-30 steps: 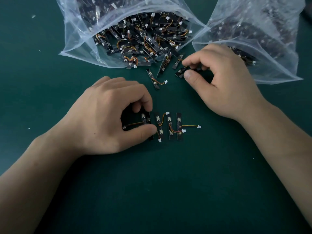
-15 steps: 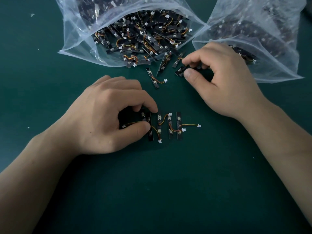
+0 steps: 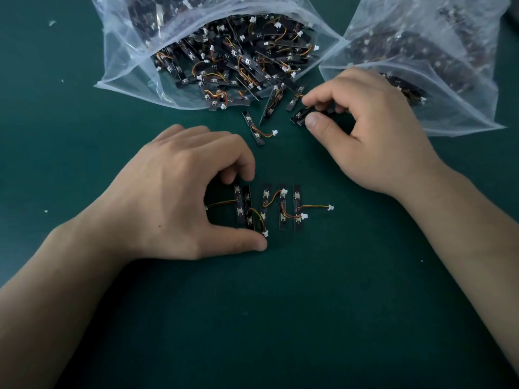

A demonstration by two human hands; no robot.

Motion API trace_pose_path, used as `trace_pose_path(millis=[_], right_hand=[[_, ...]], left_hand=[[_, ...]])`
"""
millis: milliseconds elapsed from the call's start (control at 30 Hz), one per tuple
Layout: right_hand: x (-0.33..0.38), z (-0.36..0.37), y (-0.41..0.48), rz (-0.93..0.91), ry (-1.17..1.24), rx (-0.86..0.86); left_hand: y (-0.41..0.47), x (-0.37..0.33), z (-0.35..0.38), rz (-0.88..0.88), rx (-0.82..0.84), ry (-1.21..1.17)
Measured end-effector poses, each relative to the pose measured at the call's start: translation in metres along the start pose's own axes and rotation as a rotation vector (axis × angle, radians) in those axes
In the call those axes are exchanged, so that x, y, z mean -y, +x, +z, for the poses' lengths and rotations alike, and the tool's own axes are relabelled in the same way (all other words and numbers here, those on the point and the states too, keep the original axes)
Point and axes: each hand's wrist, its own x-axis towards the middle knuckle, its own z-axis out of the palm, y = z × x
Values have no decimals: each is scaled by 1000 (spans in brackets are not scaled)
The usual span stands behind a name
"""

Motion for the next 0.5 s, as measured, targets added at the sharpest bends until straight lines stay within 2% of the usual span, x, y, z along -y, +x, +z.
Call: trace_pose_path(millis=[167,500], right_hand=[[0,0,0,-1,1,-3],[0,0,1,-3,1,0]], left_hand=[[0,-2,2,16,-15,44],[0,-1,1,-25,-38,-39]])
